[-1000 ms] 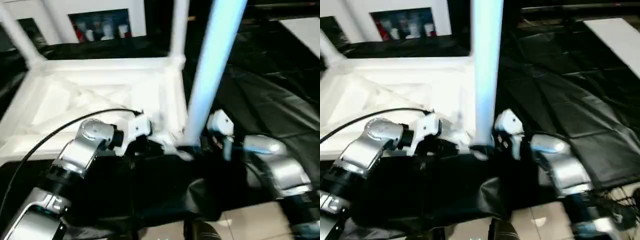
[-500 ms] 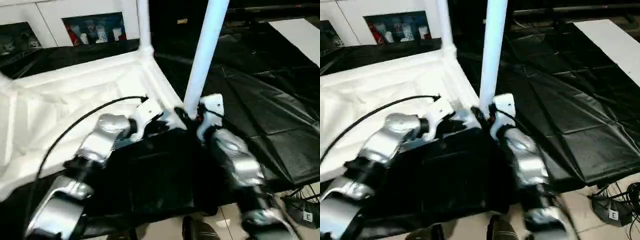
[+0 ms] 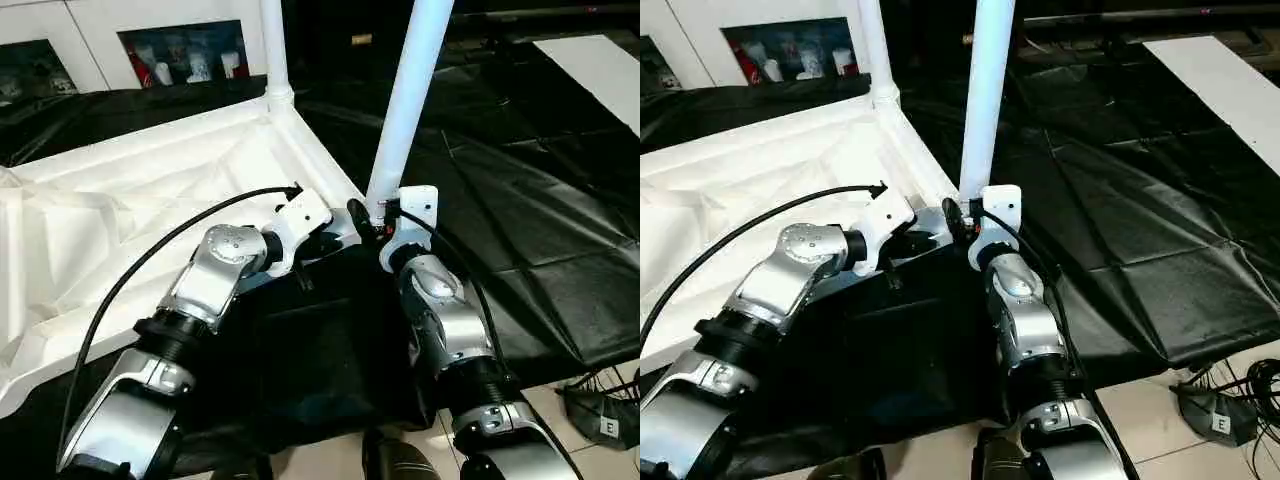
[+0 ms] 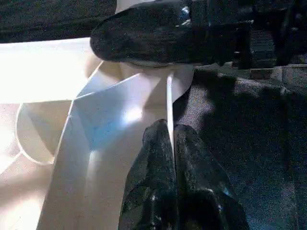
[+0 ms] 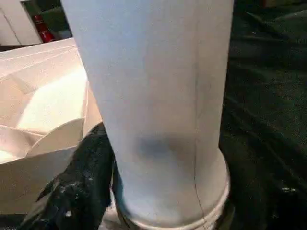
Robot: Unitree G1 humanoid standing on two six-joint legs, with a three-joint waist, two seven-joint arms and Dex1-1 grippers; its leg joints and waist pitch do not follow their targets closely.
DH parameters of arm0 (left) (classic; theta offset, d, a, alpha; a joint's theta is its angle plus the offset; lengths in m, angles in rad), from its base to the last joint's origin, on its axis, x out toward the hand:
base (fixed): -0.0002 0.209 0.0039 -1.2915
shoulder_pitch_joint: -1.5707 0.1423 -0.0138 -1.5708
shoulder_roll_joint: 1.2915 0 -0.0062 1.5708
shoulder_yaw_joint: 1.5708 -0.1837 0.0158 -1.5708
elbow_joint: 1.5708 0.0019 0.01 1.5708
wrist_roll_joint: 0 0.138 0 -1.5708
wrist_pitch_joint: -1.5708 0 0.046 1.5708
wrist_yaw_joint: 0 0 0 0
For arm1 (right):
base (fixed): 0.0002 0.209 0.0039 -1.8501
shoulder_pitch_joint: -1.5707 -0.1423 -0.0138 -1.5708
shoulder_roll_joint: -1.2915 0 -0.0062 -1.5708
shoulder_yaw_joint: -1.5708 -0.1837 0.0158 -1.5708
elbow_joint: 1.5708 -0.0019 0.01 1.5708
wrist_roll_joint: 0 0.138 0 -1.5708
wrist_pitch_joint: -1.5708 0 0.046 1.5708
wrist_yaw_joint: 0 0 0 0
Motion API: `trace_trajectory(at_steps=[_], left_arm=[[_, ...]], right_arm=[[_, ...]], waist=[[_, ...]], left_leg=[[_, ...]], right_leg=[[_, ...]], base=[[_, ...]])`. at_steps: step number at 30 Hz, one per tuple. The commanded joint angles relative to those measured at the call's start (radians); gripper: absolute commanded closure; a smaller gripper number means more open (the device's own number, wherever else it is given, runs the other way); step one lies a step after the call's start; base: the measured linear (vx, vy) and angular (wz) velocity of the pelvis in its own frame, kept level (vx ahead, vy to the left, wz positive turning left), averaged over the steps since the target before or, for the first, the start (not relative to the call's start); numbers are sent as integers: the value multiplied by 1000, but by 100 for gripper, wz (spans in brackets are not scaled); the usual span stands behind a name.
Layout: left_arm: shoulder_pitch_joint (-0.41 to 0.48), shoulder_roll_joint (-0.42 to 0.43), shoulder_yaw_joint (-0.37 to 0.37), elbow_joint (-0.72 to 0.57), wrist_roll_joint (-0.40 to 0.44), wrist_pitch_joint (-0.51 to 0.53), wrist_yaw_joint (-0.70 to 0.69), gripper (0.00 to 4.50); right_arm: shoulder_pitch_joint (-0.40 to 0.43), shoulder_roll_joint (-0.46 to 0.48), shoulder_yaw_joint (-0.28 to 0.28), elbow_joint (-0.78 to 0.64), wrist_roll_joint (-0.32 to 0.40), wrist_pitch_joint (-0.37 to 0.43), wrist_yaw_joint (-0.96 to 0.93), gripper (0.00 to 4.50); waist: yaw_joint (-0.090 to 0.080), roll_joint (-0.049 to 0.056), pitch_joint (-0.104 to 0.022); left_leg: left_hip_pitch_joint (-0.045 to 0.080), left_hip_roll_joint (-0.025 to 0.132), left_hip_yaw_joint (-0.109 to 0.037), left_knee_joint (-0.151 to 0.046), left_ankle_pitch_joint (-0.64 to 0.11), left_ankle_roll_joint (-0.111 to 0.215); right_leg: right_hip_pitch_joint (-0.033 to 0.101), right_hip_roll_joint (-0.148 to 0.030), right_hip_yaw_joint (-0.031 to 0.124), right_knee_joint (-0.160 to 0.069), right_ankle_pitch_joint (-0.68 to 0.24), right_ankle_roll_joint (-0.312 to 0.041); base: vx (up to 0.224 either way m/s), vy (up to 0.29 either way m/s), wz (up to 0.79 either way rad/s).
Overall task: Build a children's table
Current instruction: Rotate leg to tighten
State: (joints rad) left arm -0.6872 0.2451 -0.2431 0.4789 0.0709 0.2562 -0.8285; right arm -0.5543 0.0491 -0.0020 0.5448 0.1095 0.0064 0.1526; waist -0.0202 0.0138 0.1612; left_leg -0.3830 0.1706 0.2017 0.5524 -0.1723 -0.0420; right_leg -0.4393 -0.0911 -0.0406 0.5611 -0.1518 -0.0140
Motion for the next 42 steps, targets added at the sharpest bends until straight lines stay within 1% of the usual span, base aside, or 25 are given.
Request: trace_trajectory(at_steps=[1,2,5,7,8,9,10,11,12,13,14,15,17,18,19,20,22,23,28,30,31,32,34,39,42], left_arm=[[55,19,-14,1,-22,-13,-42,450],[57,23,-13,-2,-23,-13,-45,450],[73,44,-14,-33,-32,-12,-76,450],[84,61,-16,-53,-38,-11,-99,450],[86,65,-16,-56,-39,-12,-104,450],[101,87,-17,-77,-56,-24,-151,450],[101,87,-17,-77,-56,-24,-151,450],[110,100,-21,-90,-69,-47,-190,450],[110,100,-21,-90,-69,-47,-190,450],[138,133,-34,-139,-115,-68,-298,450],[140,136,-35,-144,-119,-69,-308,450],[151,156,-46,-172,-145,-73,-370,450],[151,163,-50,-182,-157,-71,-395,450],[151,163,-50,-182,-157,-71,-395,450],[147,166,-53,-189,-171,-68,-425,450],[146,169,-55,-193,-175,-62,-436,450],[146,171,-59,-199,-177,-55,-440,450],[145,170,-59,-199,-177,-56,-439,450],[153,172,-59,-205,-173,-57,-435,450],[158,175,-59,-205,-172,-59,-439,450],[160,175,-59,-205,-172,-60,-441,450],[159,175,-57,-202,-170,-61,-441,450],[155,176,-56,-194,-168,-64,-440,450],[144,177,-54,-182,-169,-66,-439,450],[141,177,-55,-177,-163,-67,-435,450]], right_arm=[[2,-41,41,-56,5,27,92,78],[5,-49,47,-69,5,33,107,78],[36,-135,94,-159,-2,75,231,78],[74,-219,122,-236,13,100,357,78],[84,-240,127,-255,19,105,390,78],[128,-336,142,-334,65,127,535,78],[128,-336,142,-334,65,127,535,78],[149,-382,146,-366,91,139,605,78],[149,-382,146,-366,91,139,605,78],[184,-474,160,-420,126,152,735,78],[186,-481,161,-424,129,153,746,78],[201,-533,171,-444,136,157,813,78],[205,-567,183,-444,127,154,851,78],[205,-567,183,-444,127,154,851,78],[207,-590,198,-440,114,152,878,78],[207,-596,200,-443,115,158,886,78],[203,-590,202,-456,125,171,890,78],[200,-586,202,-465,134,180,897,78],[188,-582,218,-469,148,188,923,78],[183,-581,222,-466,154,195,936,78],[182,-581,223,-465,154,197,939,102],[180,-583,224,-464,154,200,944,102],[176,-586,226,-459,154,204,954,111],[170,-584,231,-449,142,205,961,151],[166,-579,235,-436,130,198,959,176]], waist=[[9,-16,-60],[9,-16,-60],[14,-19,-64],[23,-18,-67],[25,-17,-69],[26,-14,-71],[33,-18,-74],[31,-13,-72],[31,-15,-72],[30,-14,-73],[32,-16,-71],[32,-15,-71],[35,-14,-65],[35,-11,-65],[35,-13,-64],[39,-13,-63],[40,-13,-63],[44,-17,-64],[50,-17,-68],[50,-20,-73],[49,-21,-75],[49,-21,-77],[50,-22,-77],[51,-19,-78],[52,-20,-80]], left_leg=[[11,48,-20,-69,-225,80],[11,48,-20,-69,-225,80],[7,48,-18,-62,-158,115],[6,48,-16,-54,-111,142],[9,50,-15,-52,-96,150],[8,46,-14,-49,-74,168],[9,50,-13,-44,-49,189],[6,50,-13,-44,-37,198],[6,48,-13,-44,-42,205],[5,48,-14,-43,-56,207],[5,51,-15,-43,-66,205],[6,51,-14,-43,-75,205],[9,54,-13,-46,-113,190],[11,55,-13,-47,-130,180],[15,56,-13,-49,-177,149],[19,58,-13,-51,-197,132],[18,58,-14,-53,-206,120],[19,58,-14,-52,-208,112],[14,56,-15,-49,-157,120],[13,54,-14,-44,-123,138],[12,54,-13,-42,-109,147],[13,53,-13,-40,-103,151],[12,52,-12,-39,-98,159],[14,54,-13,-38,-103,154],[14,53,-13,-37,-100,155]], right_leg=[[47,-50,40,-61,-310,-191],[47,-50,40,-61,-310,-191],[54,-51,38,-50,-224,-214],[60,-47,37,-39,-133,-229],[59,-48,39,-36,-104,-239],[63,-45,38,-30,-55,-258],[67,-46,40,-23,4,-271],[65,-46,40,-21,22,-282],[66,-45,37,-24,18,-288],[69,-48,36,-25,-9,-297],[71,-50,38,-25,-31,-294],[68,-50,38,-28,-45,-295],[62,-50,38,-34,-114,-294],[60,-49,38,-37,-147,-291],[56,-49,39,-45,-230,-277],[52,-50,41,-47,-264,-270],[53,-50,42,-48,-283,-261],[51,-50,43,-49,-297,-248],[54,-50,43,-41,-237,-248],[58,-49,42,-33,-179,-260],[59,-48,42,-31,-160,-266],[60,-48,42,-29,-150,-269],[60,-48,41,-29,-154,-274],[59,-48,41,-29,-172,-271],[60,-47,41,-27,-159,-276]], base=[[0,0,0],[0,0,0],[0,0,0],[0,0,0],[0,0,0],[0,0,0],[0,0,0],[0,0,0],[0,0,0],[0,0,0],[0,0,0],[0,0,0],[0,0,0],[0,0,0],[0,0,0],[0,0,0],[0,0,0],[0,0,0],[0,0,0],[0,0,0],[0,0,0],[0,0,0],[0,0,0],[0,0,0],[0,0,0]])
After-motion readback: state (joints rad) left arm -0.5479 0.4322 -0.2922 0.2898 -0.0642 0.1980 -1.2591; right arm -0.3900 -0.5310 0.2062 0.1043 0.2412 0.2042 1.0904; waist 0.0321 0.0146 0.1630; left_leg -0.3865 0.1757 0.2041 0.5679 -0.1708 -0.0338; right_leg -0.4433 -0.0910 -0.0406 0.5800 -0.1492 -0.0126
